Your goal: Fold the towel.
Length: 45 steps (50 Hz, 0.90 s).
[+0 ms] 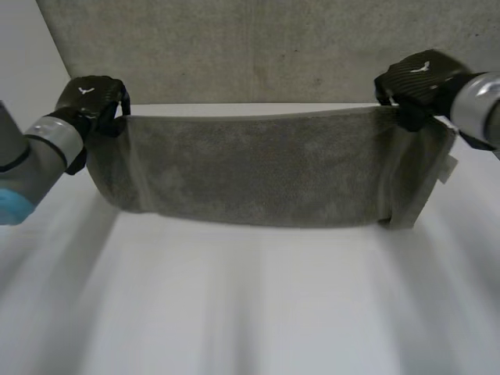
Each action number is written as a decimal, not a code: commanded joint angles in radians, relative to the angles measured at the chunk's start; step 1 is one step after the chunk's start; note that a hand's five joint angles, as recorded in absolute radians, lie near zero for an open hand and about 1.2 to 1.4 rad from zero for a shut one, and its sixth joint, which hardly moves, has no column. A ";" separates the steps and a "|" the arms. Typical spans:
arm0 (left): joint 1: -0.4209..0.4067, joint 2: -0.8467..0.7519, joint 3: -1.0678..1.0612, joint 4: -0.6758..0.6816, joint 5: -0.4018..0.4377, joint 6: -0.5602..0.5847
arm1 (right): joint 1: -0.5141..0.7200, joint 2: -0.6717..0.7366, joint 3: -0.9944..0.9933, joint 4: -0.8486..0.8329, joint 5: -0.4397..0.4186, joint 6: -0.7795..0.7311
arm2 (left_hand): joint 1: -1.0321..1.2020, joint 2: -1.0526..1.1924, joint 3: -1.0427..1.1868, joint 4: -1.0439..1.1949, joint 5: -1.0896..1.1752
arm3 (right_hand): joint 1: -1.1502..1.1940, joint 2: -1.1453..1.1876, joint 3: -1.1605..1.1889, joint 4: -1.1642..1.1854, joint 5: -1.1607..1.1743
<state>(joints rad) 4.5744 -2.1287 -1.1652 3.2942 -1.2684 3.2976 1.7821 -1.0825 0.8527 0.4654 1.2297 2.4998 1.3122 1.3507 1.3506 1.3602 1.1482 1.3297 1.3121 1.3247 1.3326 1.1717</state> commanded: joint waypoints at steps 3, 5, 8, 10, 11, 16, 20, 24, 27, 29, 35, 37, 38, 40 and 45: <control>-0.031 -0.177 0.369 0.042 -0.017 0.030 | 0.091 0.222 -0.334 -0.238 0.112 -0.067 | 0.084 0.046 0.046 0.036 0.074 | 0.067 0.084 0.072 0.064 0.050; -0.055 -0.198 0.534 0.131 -0.042 0.001 | 0.096 0.225 -0.374 -0.337 0.122 -0.061 | 0.084 0.046 0.046 0.036 0.074 | 0.067 0.084 0.072 0.064 0.050; -0.066 -0.192 0.666 0.232 -0.081 -0.059 | 0.097 0.210 -0.419 -0.548 0.148 -0.039 | 0.084 0.046 0.046 0.036 0.074 | 0.067 0.084 0.072 0.064 0.050; -0.066 -0.183 0.717 0.273 -0.103 -0.091 | 0.097 0.161 -0.412 -0.698 0.165 0.000 | 0.084 0.046 0.046 0.036 0.074 | 0.067 0.084 0.072 0.064 0.050; -0.066 -0.171 0.746 0.303 -0.111 -0.122 | 0.097 0.161 -0.412 -0.699 0.165 0.001 | 0.084 0.046 0.046 0.036 0.074 | 0.067 0.084 0.072 0.064 0.050; -0.066 -0.143 0.759 0.321 -0.102 -0.180 | 0.096 0.127 -0.385 -0.728 0.146 0.109 | 0.084 0.046 0.046 0.036 0.074 | 0.067 0.084 0.072 0.064 0.050; -0.069 -0.139 0.629 0.305 -0.077 -0.197 | 0.094 0.115 -0.328 -0.714 0.109 0.126 | 0.084 0.046 0.046 0.036 0.074 | 0.067 0.084 0.072 0.064 0.050; -0.057 -0.132 0.486 0.303 -0.060 -0.196 | 0.080 0.089 -0.158 -0.697 0.004 0.131 | 0.084 0.046 0.046 0.036 0.074 | 0.067 0.084 0.072 0.064 0.050; -0.043 -0.119 0.311 0.305 -0.042 -0.188 | 0.071 0.061 0.001 -0.694 -0.077 0.128 | 0.084 0.046 0.046 0.036 0.074 | 0.067 0.084 0.072 0.064 0.050; -0.017 -0.105 0.126 0.320 0.003 -0.185 | 0.063 0.049 0.089 -0.699 -0.113 0.125 | 0.084 0.046 0.046 0.036 0.074 | 0.067 0.084 0.072 0.064 0.050; 0.005 -0.099 -0.097 0.370 0.092 -0.151 | 0.037 0.033 0.392 -0.708 -0.151 0.093 | 0.084 0.046 0.046 0.036 0.074 | 0.067 0.084 0.072 0.064 0.050; 0.017 -0.096 -0.213 0.387 0.127 -0.077 | 0.027 0.033 0.456 -0.708 -0.150 0.077 | 0.084 0.046 0.046 0.036 0.074 | 0.067 0.084 0.072 0.064 0.050; 0.017 -0.096 -0.214 0.387 0.127 -0.076 | 0.019 0.036 0.510 -0.706 -0.148 0.059 | 0.084 0.046 0.046 0.036 0.074 | 0.067 0.084 0.072 0.064 0.050; 0.028 -0.093 -0.304 0.390 0.139 0.028 | 0.014 0.035 0.559 -0.708 -0.144 0.041 | 0.084 0.046 0.046 0.036 0.074 | 0.067 0.084 0.072 0.064 0.050; 0.029 -0.088 -0.376 0.393 0.144 0.172 | 0.008 0.015 0.652 -0.705 -0.121 0.013 | 0.084 0.046 0.046 0.036 0.074 | 0.067 0.084 0.072 0.064 0.050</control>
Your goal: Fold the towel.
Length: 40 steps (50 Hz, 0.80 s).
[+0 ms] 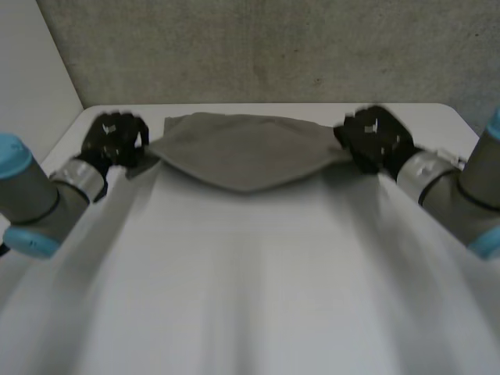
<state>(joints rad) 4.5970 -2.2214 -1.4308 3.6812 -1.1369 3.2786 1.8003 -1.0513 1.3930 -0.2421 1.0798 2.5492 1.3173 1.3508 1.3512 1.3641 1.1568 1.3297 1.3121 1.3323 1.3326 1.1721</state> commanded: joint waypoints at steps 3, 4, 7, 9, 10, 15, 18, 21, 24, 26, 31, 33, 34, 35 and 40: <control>0.006 -0.006 -0.122 0.006 0.011 0.242 | -0.010 -0.056 0.149 0.004 0.043 -0.026 | 0.079 0.045 0.045 0.032 0.065 | 0.067 0.084 0.064 0.064 0.050; 0.006 -0.006 -0.122 0.006 0.011 0.242 | -0.010 -0.077 0.165 0.004 0.049 -0.023 | 0.079 0.045 0.045 0.032 0.065 | 0.067 0.084 0.064 0.064 0.050; 0.006 -0.023 -0.122 0.017 0.006 0.257 | -0.009 -0.102 0.195 0.003 0.054 -0.020 | 0.079 0.045 0.045 0.032 0.065 | 0.067 0.084 0.064 0.064 0.050; 0.006 -0.044 -0.115 0.039 0.002 0.265 | -0.009 -0.108 0.205 0.004 0.057 -0.014 | 0.079 0.045 0.045 0.032 0.065 | 0.067 0.084 0.064 0.064 0.050; 0.006 -0.044 -0.115 0.039 0.002 0.265 | -0.009 -0.113 0.213 0.007 0.058 -0.007 | 0.079 0.045 0.045 0.032 0.065 | 0.067 0.084 0.064 0.064 0.050; 0.006 -0.060 -0.106 0.072 -0.001 0.263 | -0.010 -0.118 0.234 0.012 0.060 0.006 | 0.015 -0.019 -0.019 -0.032 0.001 | 0.067 0.084 0.064 0.064 0.050; 0.005 -0.064 -0.106 0.091 -0.001 0.263 | -0.010 -0.118 0.241 0.013 0.061 0.013 | -0.020 -0.054 -0.054 -0.067 -0.034 | 0.067 0.084 0.064 0.064 0.050; 0.003 -0.067 -0.106 0.111 -0.003 0.263 | -0.021 -0.118 0.242 0.015 0.069 0.034 | -0.126 -0.159 -0.160 -0.172 -0.140 | 0.067 0.084 0.064 0.064 0.050; 0.002 -0.072 -0.106 0.129 -0.003 0.263 | -0.036 -0.118 0.242 0.020 0.074 0.058 | -0.141 -0.174 -0.175 -0.188 -0.155 | -0.008 0.010 -0.011 -0.011 -0.025; 0.002 -0.078 -0.105 0.137 -0.004 0.263 | -0.041 -0.113 0.239 0.026 0.074 0.071 | -0.147 -0.180 -0.181 -0.193 -0.161 | -0.148 -0.131 -0.151 -0.151 -0.165; 0.000 -0.112 -0.085 0.145 -0.007 0.263 | -0.050 -0.093 0.233 0.030 0.078 0.079 | -0.147 -0.180 -0.181 -0.193 -0.161 | -0.470 -0.452 -0.472 -0.473 -0.487; 0.000 -0.119 -0.080 0.143 -0.012 0.263 | -0.050 -0.082 0.230 0.029 0.086 0.079 | -0.147 -0.180 -0.181 -0.193 -0.161 | -0.534 -0.517 -0.537 -0.537 -0.551; 0.000 -0.125 -0.077 0.143 -0.021 0.262 | -0.053 -0.069 0.225 0.030 0.103 0.079 | -0.147 -0.180 -0.181 -0.193 -0.161 | -0.592 -0.575 -0.595 -0.595 -0.609; 0.000 -0.126 -0.077 0.143 -0.021 0.262 | -0.059 -0.059 0.222 0.032 0.120 0.079 | -0.147 -0.180 -0.181 -0.193 -0.161 | -0.628 -0.610 -0.630 -0.631 -0.645; 0.000 -0.132 -0.072 0.145 -0.043 0.257 | -0.064 -0.027 0.215 0.032 0.155 0.080 | -0.147 -0.180 -0.181 -0.193 -0.161 | -0.675 -0.657 -0.678 -0.678 -0.692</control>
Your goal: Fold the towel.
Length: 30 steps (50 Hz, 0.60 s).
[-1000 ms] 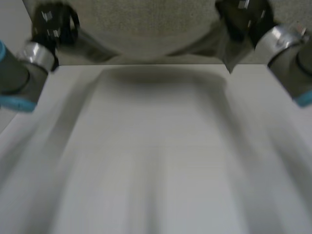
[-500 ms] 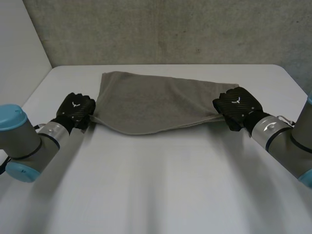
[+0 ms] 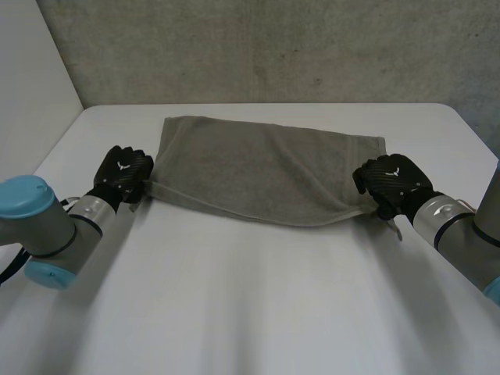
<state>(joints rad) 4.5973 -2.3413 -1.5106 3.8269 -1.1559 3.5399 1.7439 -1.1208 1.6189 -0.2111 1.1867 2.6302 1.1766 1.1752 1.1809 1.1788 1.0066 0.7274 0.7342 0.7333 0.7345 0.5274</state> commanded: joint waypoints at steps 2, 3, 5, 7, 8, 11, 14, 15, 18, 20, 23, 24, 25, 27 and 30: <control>0.000 -0.012 0.007 -0.001 -0.028 -0.004 | -0.009 0.052 -0.011 0.001 0.053 0.001 | -0.006 -0.005 -0.010 -0.008 -0.011 | -0.085 -0.091 -0.091 -0.092 -0.059; 0.000 -0.012 0.007 -0.001 -0.028 -0.004 | -0.009 0.055 -0.010 0.002 0.053 0.002 | -0.006 -0.005 -0.010 -0.008 -0.011 | -0.102 -0.109 -0.108 -0.109 -0.077; 0.000 -0.012 0.009 -0.001 -0.030 -0.004 | -0.009 0.056 -0.010 0.006 0.054 0.008 | -0.015 -0.013 -0.019 -0.017 -0.019 | -0.108 -0.115 -0.114 -0.115 -0.083; 0.000 -0.010 0.009 -0.001 -0.030 -0.004 | -0.009 0.056 -0.010 0.010 0.056 0.017 | -0.021 -0.019 -0.025 -0.023 -0.025 | -0.108 -0.115 -0.114 -0.115 -0.083; 0.000 -0.010 0.009 -0.001 -0.030 -0.004 | -0.010 0.055 -0.010 0.015 0.057 0.028 | -0.021 -0.019 -0.025 -0.023 -0.025 | -0.094 -0.100 -0.099 -0.101 -0.068; 0.000 -0.010 0.012 0.000 -0.030 -0.003 | -0.015 0.052 -0.011 0.033 0.063 0.045 | -0.079 -0.078 -0.084 -0.082 -0.084 | 0.055 0.048 0.049 0.048 0.081; 0.000 -0.012 0.018 0.000 -0.030 -0.003 | -0.023 0.049 -0.011 0.044 0.063 0.059 | -0.367 -0.366 -0.371 -0.369 -0.372 | 0.203 0.196 0.197 0.196 0.228; 0.000 -0.013 0.023 -0.001 -0.031 -0.004 | -0.024 0.050 -0.013 0.045 0.063 0.066 | -0.483 -0.482 -0.488 -0.486 -0.488 | 0.229 0.222 0.223 0.222 0.255; 0.000 -0.019 0.026 -0.001 -0.031 -0.004 | -0.024 0.050 -0.011 0.047 0.065 0.079 | -0.564 -0.562 -0.568 -0.566 -0.568 | 0.230 0.223 0.224 0.222 0.255; 0.000 -0.023 0.029 -0.006 -0.031 -0.004 | -0.024 0.052 -0.008 0.050 0.065 0.122 | -0.567 -0.565 -0.571 -0.569 -0.571 | 0.189 0.182 0.183 0.182 0.214; 0.000 -0.023 0.027 -0.009 -0.030 -0.004 | -0.023 0.050 -0.010 0.079 0.065 0.169 | -0.567 -0.565 -0.571 -0.569 -0.571 | 0.005 -0.002 -0.001 -0.002 0.030; 0.000 -0.023 0.027 -0.010 -0.031 -0.004 | -0.023 0.050 -0.010 0.079 0.065 0.169 | -0.567 -0.565 -0.571 -0.569 -0.571 | 0.003 -0.003 -0.002 -0.004 0.029; 0.000 -0.023 0.027 -0.010 -0.031 -0.004 | -0.021 0.049 -0.013 0.102 0.063 0.186 | -0.567 -0.565 -0.571 -0.569 -0.571 | -0.055 -0.061 -0.061 -0.062 -0.029; 0.000 -0.023 0.027 -0.015 -0.031 -0.006 | -0.021 0.047 -0.014 0.125 0.062 0.200 | -0.564 -0.562 -0.568 -0.566 -0.568 | -0.070 -0.077 -0.076 -0.077 -0.044; 0.000 -0.023 0.026 -0.016 -0.030 -0.006 | -0.020 0.047 -0.017 0.160 0.060 0.206 | -0.564 -0.562 -0.568 -0.566 -0.568 | -0.076 -0.083 -0.082 -0.083 -0.050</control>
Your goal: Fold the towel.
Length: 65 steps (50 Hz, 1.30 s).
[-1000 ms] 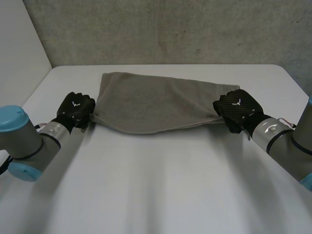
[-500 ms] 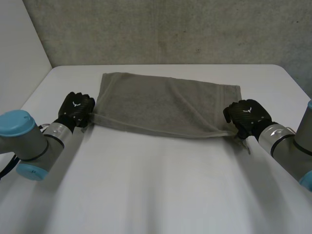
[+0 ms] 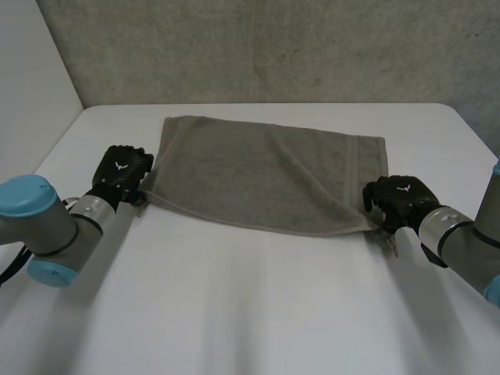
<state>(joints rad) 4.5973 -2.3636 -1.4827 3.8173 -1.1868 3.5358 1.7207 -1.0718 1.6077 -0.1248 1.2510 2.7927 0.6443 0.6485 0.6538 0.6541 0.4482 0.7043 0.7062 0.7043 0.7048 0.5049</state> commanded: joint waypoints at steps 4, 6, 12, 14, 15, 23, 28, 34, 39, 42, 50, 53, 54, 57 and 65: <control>0.000 0.003 -0.013 -0.013 0.000 -0.003 | 0.005 0.000 0.000 0.080 -0.005 0.045 | -0.029 -0.033 -0.038 -0.038 -0.007 | -0.056 -0.058 -0.056 -0.056 -0.031; 0.000 0.004 -0.016 -0.018 0.000 -0.003 | 0.005 0.003 0.000 0.080 -0.005 0.045 | -0.026 -0.030 -0.035 -0.035 -0.004 | -0.053 -0.055 -0.053 -0.053 -0.028; 0.000 0.003 -0.014 -0.030 0.000 -0.001 | 0.005 0.009 0.000 0.070 -0.008 0.045 | 0.001 -0.004 -0.009 -0.009 0.022 | 0.137 0.135 0.137 0.137 0.162; 0.000 0.001 -0.010 -0.030 0.000 -0.001 | 0.005 0.010 0.000 0.060 -0.008 0.048 | 0.015 0.011 0.006 0.006 0.037 | 0.313 0.311 0.313 0.312 0.337; 0.000 0.001 -0.004 -0.031 0.000 -0.001 | 0.005 0.010 0.000 0.060 -0.008 0.048 | 0.094 0.090 0.084 0.084 0.115 | 0.314 0.312 0.314 0.314 0.339; 0.000 -0.015 0.036 -0.050 -0.062 0.000 | -0.009 -0.046 -0.003 0.039 -0.005 0.083 | 0.725 0.721 0.715 0.715 0.746 | 0.692 0.690 0.692 0.691 0.717; 0.000 -0.020 0.090 -0.123 -0.103 -0.003 | -0.032 -0.117 0.003 0.044 -0.005 0.080 | 0.752 0.748 0.742 0.742 0.774 | 0.692 0.690 0.692 0.691 0.717; 0.009 0.105 0.091 -0.202 -0.097 -0.011 | -0.035 -0.195 -0.003 0.048 -0.013 0.071 | 0.752 0.748 0.742 0.742 0.774 | 0.692 0.690 0.692 0.691 0.717; 0.012 0.244 0.045 -0.209 -0.088 -0.035 | -0.035 -0.282 -0.012 0.085 -0.021 0.051 | 0.752 0.748 0.742 0.742 0.774 | 0.692 0.690 0.692 0.691 0.717; 0.012 0.333 0.004 -0.217 -0.073 -0.046 | -0.035 -0.316 -0.026 0.135 -0.022 0.021 | 0.752 0.748 0.742 0.742 0.774 | 0.692 0.690 0.692 0.691 0.717; 0.043 0.535 -0.169 -0.262 0.032 -0.038 | -0.038 -0.391 -0.016 0.289 -0.024 -0.114 | 0.752 0.748 0.742 0.742 0.774 | 0.692 0.690 0.692 0.691 0.717; 0.094 0.619 -0.249 -0.277 0.075 -0.035 | -0.049 -0.436 -0.008 0.347 -0.028 -0.166 | 0.752 0.748 0.742 0.742 0.774 | 0.692 0.690 0.692 0.691 0.717; 0.113 0.657 -0.284 -0.283 0.100 -0.034 | -0.049 -0.436 -0.008 0.347 -0.028 -0.167 | 0.752 0.748 0.742 0.742 0.774 | 0.692 0.690 0.692 0.691 0.717; 0.158 0.727 -0.341 -0.288 0.154 -0.029 | -0.107 -0.511 0.004 0.424 -0.076 -0.228 | 0.752 0.748 0.742 0.742 0.774 | 0.692 0.690 0.692 0.691 0.717; 0.236 0.782 -0.395 -0.285 0.291 -0.028 | -0.170 -0.513 -0.032 0.445 -0.192 -0.279 | 0.752 0.748 0.742 0.742 0.774 | 0.692 0.690 0.692 0.691 0.717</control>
<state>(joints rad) 4.8034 -1.5903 -1.8665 3.5274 -0.9704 3.5090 1.5889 -1.5932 1.6056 0.3215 1.1339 2.5375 1.3096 1.3493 1.3469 1.3603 1.1538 1.3287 1.3253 1.3284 1.3356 1.1743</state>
